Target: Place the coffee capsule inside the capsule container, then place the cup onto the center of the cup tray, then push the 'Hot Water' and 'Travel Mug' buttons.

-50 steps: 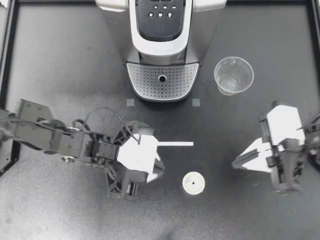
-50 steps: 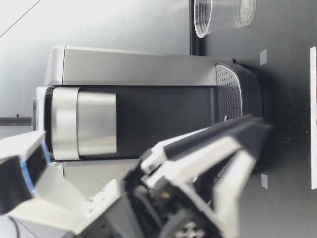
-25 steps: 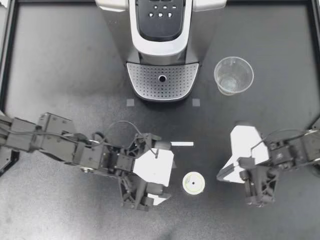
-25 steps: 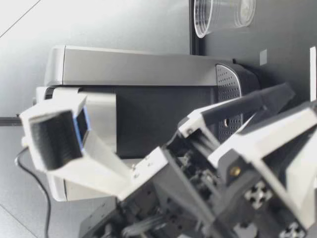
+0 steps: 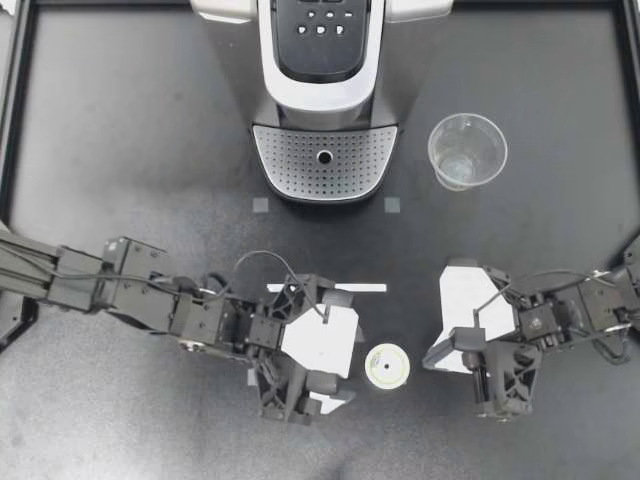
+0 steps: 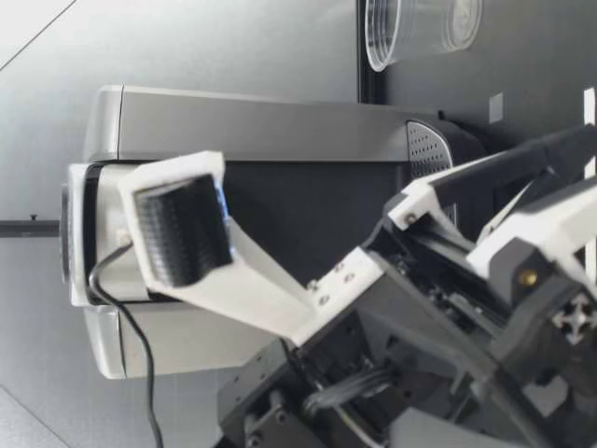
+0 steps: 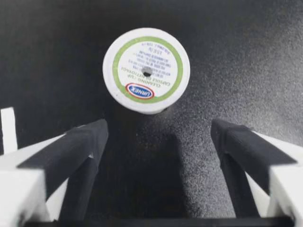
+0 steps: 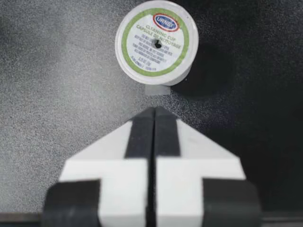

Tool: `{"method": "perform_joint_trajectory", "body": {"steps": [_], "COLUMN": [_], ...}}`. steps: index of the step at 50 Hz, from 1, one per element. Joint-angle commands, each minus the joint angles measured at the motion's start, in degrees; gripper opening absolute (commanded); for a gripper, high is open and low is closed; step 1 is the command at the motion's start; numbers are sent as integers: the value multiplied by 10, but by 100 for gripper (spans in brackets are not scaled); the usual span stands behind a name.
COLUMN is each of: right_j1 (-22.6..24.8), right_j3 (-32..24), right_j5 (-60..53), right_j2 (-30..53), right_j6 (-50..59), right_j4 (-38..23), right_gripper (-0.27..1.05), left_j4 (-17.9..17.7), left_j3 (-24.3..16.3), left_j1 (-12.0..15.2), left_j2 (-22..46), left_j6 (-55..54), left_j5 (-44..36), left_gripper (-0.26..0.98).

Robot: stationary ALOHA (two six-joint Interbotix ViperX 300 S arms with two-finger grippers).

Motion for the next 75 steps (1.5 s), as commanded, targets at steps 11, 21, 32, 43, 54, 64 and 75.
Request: {"method": "perform_joint_trajectory", "body": {"steps": [11,21,32,43,54,64,75], "right_j1": [5,6,6,6,6,6,6], "right_j3": [-24,-33,-36,-40,-45,-48,-48], "right_j5": [-3,-2,0,0,0,-1,0], "right_j2": [15,29,33,38,46,51,51], "right_j6": [0,-1,-3,-3,-4,-5,-4], "right_j4": [1,1,0,0,-1,-1,-1], "right_gripper": [4,4,4,4,4,4,4], "left_j4": [2,2,2,2,2,2,2], "left_j3": [-19,-35,-45,-60,-72,-83,-93], "left_j1": [11,11,11,11,11,11,11], "left_j2": [-1,10,18,31,41,49,53], "left_j6": [2,8,8,11,11,12,13], "left_j5": [-25,-23,-22,-22,-10,-6,6], "left_gripper": [80,80,80,80,80,80,79]}}
